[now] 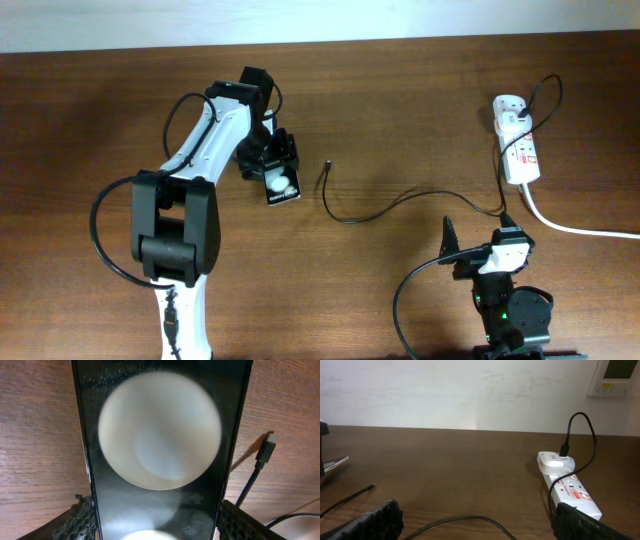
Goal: Plug charger to phone and switch on socket
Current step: 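Rotate the held phone with the left gripper, bottom edge toward the right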
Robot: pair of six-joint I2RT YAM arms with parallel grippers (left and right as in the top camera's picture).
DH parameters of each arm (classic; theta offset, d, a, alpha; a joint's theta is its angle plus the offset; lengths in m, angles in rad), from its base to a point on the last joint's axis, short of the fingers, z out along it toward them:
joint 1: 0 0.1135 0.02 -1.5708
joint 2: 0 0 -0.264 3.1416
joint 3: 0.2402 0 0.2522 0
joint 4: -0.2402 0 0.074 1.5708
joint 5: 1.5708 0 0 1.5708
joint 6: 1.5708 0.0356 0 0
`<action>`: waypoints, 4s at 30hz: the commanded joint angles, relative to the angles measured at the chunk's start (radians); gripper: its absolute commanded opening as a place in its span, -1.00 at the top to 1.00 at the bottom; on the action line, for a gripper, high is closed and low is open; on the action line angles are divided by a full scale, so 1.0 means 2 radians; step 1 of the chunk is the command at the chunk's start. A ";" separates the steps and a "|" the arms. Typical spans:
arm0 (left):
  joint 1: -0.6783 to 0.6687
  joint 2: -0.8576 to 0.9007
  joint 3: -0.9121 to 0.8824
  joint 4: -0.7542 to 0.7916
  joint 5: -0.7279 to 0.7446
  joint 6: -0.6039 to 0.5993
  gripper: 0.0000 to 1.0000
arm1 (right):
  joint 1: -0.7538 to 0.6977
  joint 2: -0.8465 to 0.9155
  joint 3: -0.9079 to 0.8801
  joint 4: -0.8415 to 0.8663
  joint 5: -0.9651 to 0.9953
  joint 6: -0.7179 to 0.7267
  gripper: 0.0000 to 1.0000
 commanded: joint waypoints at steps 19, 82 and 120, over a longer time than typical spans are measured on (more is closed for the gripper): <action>0.042 0.002 0.012 -0.022 0.097 -0.178 1.00 | 0.004 -0.005 -0.002 -0.003 -0.001 0.000 -0.97; 0.063 -0.059 0.074 -0.121 0.298 -0.321 1.00 | 0.004 -0.005 -0.002 -0.003 -0.001 0.000 -0.97; 0.063 -0.059 0.074 -0.121 0.281 -0.323 1.00 | 0.004 -0.005 -0.002 -0.003 -0.001 0.000 -0.97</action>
